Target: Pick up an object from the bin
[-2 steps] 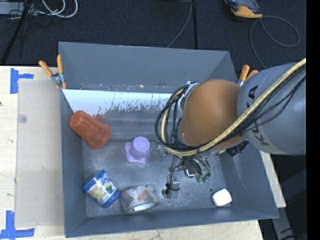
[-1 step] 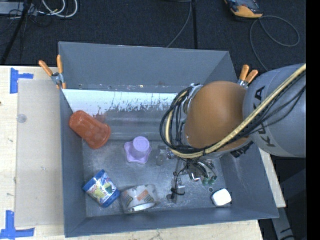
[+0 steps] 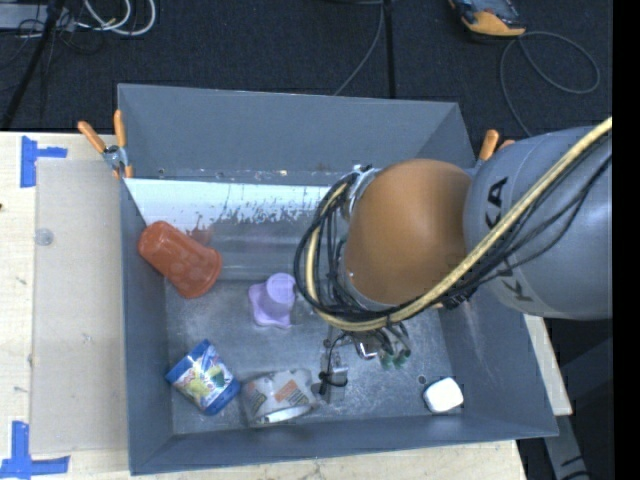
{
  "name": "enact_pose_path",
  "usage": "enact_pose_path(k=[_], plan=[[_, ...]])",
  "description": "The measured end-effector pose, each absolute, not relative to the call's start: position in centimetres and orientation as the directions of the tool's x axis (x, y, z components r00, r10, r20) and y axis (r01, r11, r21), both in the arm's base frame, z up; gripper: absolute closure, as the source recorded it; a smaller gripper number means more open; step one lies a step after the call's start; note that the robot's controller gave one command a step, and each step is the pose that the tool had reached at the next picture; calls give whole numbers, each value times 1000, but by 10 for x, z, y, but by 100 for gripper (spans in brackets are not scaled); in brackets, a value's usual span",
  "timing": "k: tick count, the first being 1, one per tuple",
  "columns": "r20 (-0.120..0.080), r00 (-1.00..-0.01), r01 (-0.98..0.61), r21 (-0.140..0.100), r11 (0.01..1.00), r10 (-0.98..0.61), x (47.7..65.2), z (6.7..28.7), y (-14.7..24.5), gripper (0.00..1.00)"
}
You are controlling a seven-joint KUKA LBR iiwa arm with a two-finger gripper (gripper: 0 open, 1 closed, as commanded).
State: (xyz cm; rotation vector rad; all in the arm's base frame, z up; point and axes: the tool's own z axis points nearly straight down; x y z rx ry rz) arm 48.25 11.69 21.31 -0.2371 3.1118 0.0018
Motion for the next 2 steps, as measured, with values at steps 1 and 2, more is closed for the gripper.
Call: enact_pose_path(k=[1,2], plan=[[-4,-967,-255,2,967,-255,482,158,124,0],[-2,-894,-448,-5,894,-448,485,113,108,0]])
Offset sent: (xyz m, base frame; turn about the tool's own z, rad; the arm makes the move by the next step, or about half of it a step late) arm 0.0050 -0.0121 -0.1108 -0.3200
